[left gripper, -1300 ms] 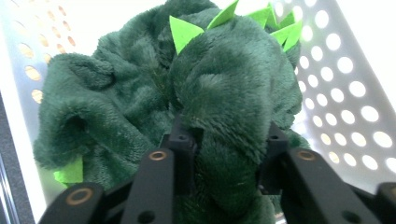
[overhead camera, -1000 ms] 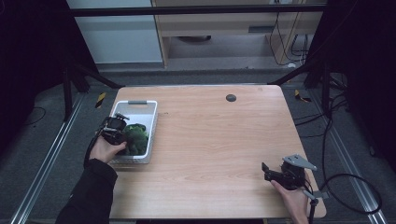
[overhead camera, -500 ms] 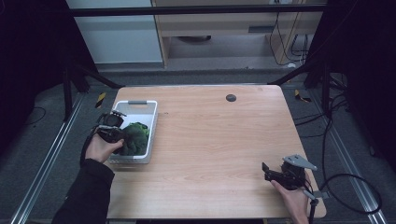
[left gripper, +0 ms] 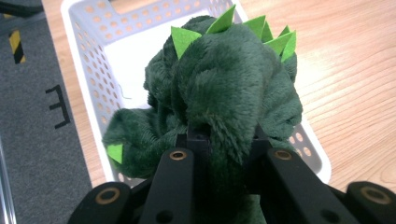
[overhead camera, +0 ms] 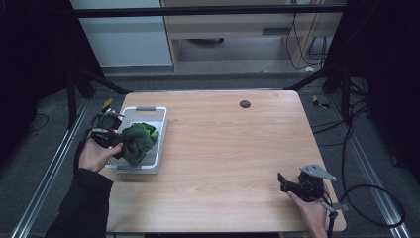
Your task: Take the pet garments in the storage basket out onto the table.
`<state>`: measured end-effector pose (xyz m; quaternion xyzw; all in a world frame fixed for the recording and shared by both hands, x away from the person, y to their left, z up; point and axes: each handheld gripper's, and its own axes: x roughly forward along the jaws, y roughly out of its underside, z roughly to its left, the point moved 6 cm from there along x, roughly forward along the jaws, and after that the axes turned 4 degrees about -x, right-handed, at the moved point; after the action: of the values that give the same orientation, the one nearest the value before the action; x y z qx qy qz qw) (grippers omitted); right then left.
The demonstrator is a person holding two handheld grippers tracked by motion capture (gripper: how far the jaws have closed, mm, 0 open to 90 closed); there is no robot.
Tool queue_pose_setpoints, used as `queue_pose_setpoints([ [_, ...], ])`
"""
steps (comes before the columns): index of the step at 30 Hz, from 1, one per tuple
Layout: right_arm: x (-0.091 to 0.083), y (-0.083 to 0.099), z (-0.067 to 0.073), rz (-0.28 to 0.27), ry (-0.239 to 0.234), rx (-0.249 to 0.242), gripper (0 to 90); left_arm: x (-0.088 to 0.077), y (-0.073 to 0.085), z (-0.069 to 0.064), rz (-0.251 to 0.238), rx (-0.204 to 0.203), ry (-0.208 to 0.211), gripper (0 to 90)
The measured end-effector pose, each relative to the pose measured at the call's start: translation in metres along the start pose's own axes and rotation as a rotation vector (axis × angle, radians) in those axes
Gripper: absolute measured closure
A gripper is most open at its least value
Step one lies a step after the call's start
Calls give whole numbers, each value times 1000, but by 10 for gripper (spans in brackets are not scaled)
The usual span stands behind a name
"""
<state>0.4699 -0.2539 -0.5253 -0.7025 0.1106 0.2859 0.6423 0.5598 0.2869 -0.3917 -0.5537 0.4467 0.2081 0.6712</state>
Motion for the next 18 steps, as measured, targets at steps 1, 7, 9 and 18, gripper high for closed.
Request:
queue_pose_setpoints([
  [1,0,0,0,0,0,1,100,-3,-1,0,-5,0,0,784],
  [7,0,0,0,-1,1,1,100,-18,-6,-1,-41,0,3,784],
  [9,0,0,0,2,3,-1,100,-24,-8,-2,-52,0,8,785],
  [18,0,0,0,1,2,-1,100,-47,-16,-14,-81,33,12,785],
])
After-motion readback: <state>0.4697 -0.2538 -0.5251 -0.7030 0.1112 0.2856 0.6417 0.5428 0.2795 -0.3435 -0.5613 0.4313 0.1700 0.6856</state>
